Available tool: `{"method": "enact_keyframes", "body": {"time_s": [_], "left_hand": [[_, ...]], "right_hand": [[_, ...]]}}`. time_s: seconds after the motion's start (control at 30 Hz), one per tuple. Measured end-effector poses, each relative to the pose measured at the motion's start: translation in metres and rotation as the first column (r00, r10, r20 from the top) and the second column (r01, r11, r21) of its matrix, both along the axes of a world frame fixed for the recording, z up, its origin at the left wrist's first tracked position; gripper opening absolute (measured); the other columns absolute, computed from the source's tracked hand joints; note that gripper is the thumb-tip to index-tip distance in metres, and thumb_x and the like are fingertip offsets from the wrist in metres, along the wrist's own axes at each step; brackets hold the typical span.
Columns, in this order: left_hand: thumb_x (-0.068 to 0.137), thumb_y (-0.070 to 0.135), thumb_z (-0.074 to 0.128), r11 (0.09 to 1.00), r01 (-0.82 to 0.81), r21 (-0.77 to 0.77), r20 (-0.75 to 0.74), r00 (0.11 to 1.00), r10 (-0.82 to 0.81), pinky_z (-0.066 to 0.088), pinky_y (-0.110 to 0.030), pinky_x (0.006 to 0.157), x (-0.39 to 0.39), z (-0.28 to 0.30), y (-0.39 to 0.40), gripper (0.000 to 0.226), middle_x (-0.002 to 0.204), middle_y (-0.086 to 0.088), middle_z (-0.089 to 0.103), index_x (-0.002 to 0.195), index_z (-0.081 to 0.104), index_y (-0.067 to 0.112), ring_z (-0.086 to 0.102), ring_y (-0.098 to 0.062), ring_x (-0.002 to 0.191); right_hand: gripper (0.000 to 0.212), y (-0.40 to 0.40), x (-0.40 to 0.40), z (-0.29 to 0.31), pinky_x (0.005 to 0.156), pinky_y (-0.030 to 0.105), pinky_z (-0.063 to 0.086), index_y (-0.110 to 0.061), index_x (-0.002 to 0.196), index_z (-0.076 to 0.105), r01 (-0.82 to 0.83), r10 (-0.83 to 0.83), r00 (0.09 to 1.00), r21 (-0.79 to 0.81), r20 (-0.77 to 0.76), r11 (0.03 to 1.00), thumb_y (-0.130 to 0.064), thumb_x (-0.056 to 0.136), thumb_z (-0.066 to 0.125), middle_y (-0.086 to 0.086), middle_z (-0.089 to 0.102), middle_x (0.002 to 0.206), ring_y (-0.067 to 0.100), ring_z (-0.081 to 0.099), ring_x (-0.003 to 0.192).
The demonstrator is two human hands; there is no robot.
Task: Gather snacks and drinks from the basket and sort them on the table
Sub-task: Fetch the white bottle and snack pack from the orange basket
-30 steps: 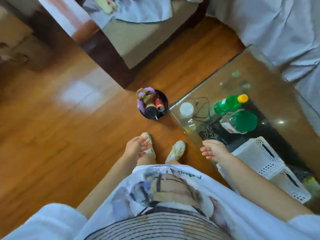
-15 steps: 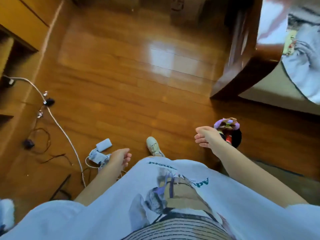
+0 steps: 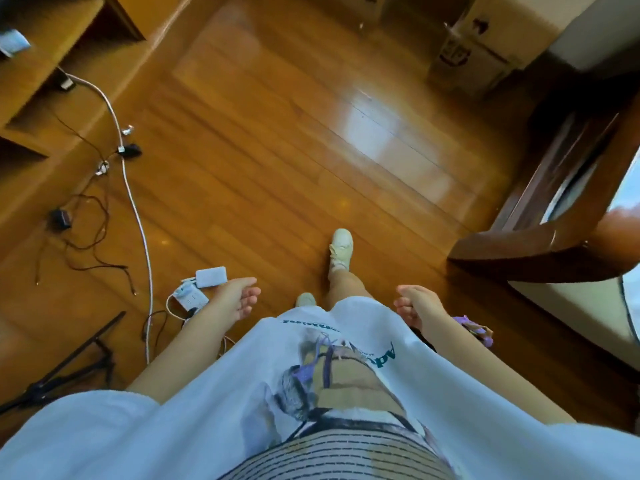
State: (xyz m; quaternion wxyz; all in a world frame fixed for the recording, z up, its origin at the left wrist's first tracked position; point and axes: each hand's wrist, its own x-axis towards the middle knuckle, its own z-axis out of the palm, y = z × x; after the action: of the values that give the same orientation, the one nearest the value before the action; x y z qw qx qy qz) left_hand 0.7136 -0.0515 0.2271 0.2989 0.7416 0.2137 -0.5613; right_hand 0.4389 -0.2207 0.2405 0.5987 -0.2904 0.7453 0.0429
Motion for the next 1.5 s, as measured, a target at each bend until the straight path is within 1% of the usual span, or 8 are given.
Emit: {"method": "enact_keyframes", "body": {"time_s": [0.2, 0.5, 0.7, 0.83, 1.03, 1.2, 1.33, 1.5], "left_hand": [[0.093, 0.020, 0.055, 0.987, 0.036, -0.155, 0.094, 0.995, -0.022, 0.038, -0.019, 0.047, 0.041, 0.016, -0.109, 0.008, 0.073, -0.002, 0.059, 0.098, 0.058, 0.016, 0.049, -0.010, 0.058], [0.094, 0.018, 0.053, 0.974, -0.213, -0.073, 0.137, 0.965, 0.222, 0.037, -0.022, 0.054, 0.107, 0.031, -0.197, 0.011, 0.073, -0.002, 0.057, 0.102, 0.057, 0.013, 0.047, -0.011, 0.059], [0.093, 0.019, 0.053, 0.875, -0.483, -0.012, 0.097, 0.871, 0.482, 0.034, -0.022, 0.054, 0.144, 0.031, -0.191, 0.013, 0.075, -0.003, 0.055, 0.104, 0.053, 0.011, 0.047, -0.013, 0.062], [0.094, 0.022, 0.052, 0.808, -0.584, 0.078, 0.044, 0.812, 0.582, 0.036, -0.023, 0.056, 0.176, 0.020, -0.182, 0.019, 0.083, -0.003, 0.056, 0.106, 0.053, 0.007, 0.049, -0.013, 0.069], [0.096, 0.019, 0.046, 0.764, -0.641, 0.076, -0.010, 0.765, 0.643, 0.028, -0.020, 0.051, 0.256, -0.006, -0.193, 0.023, 0.073, -0.004, 0.051, 0.074, 0.048, 0.011, 0.044, -0.011, 0.060], [0.094, 0.021, 0.049, 0.866, -0.494, 0.082, 0.020, 0.869, 0.494, 0.033, -0.017, 0.040, 0.349, 0.000, -0.222, 0.023, 0.036, 0.004, 0.056, 0.073, 0.053, 0.011, 0.048, -0.005, 0.032], [0.094, 0.017, 0.050, 0.941, -0.339, 0.014, 0.138, 0.933, 0.334, 0.033, -0.019, 0.044, 0.423, 0.008, -0.267, 0.011, 0.068, -0.003, 0.056, 0.104, 0.054, 0.014, 0.048, -0.011, 0.052], [0.094, 0.023, 0.052, 0.984, -0.174, -0.048, 0.174, 0.968, 0.180, 0.041, -0.021, 0.054, 0.485, 0.012, -0.332, 0.009, 0.076, 0.000, 0.061, 0.099, 0.058, 0.019, 0.053, -0.012, 0.066]], "right_hand": [[0.008, -0.092, 0.033, -0.023, 0.046, 0.024, 0.040, -0.011, 0.081, 0.054, -0.031, 0.038, 0.983, 0.042, -0.177, 0.999, -0.013, 0.088, 0.057, 0.010, 0.056, 0.068, 0.017, 0.048, 0.049], [0.008, -0.259, 0.168, -0.013, 0.048, 0.025, 0.034, -0.008, 0.098, 0.055, -0.280, 0.280, 0.959, 0.003, -0.052, 0.960, -0.010, 0.092, 0.050, 0.009, 0.049, 0.064, 0.018, 0.043, 0.050], [0.011, -0.319, 0.290, -0.001, 0.055, 0.024, 0.043, -0.012, 0.102, 0.055, -0.623, 0.628, 0.778, -0.091, 0.028, 0.777, -0.016, 0.095, 0.048, 0.004, 0.056, 0.069, 0.015, 0.053, 0.058], [0.010, -0.348, 0.366, 0.007, 0.052, 0.022, 0.043, -0.015, 0.103, 0.054, -0.722, 0.736, 0.676, -0.160, 0.049, 0.674, -0.018, 0.094, 0.050, 0.003, 0.059, 0.072, 0.014, 0.055, 0.059], [0.010, -0.377, 0.456, 0.014, 0.060, 0.024, 0.040, -0.016, 0.102, 0.053, -0.711, 0.724, 0.683, -0.143, 0.092, 0.689, -0.016, 0.093, 0.049, 0.003, 0.058, 0.070, 0.015, 0.054, 0.060], [0.006, -0.396, 0.501, 0.017, 0.062, 0.025, 0.040, -0.015, 0.098, 0.054, -0.662, 0.668, 0.743, -0.113, 0.028, 0.741, -0.017, 0.093, 0.051, 0.004, 0.058, 0.070, 0.017, 0.054, 0.061], [0.007, -0.408, 0.527, 0.013, 0.060, 0.028, 0.044, -0.015, 0.098, 0.056, -0.590, 0.591, 0.806, -0.099, -0.022, 0.801, -0.015, 0.091, 0.053, 0.005, 0.060, 0.071, 0.016, 0.057, 0.059], [0.007, -0.423, 0.550, 0.007, 0.062, 0.029, 0.046, -0.015, 0.097, 0.057, -0.489, 0.483, 0.870, -0.046, -0.097, 0.871, -0.015, 0.090, 0.055, 0.005, 0.061, 0.072, 0.017, 0.058, 0.061]]}}
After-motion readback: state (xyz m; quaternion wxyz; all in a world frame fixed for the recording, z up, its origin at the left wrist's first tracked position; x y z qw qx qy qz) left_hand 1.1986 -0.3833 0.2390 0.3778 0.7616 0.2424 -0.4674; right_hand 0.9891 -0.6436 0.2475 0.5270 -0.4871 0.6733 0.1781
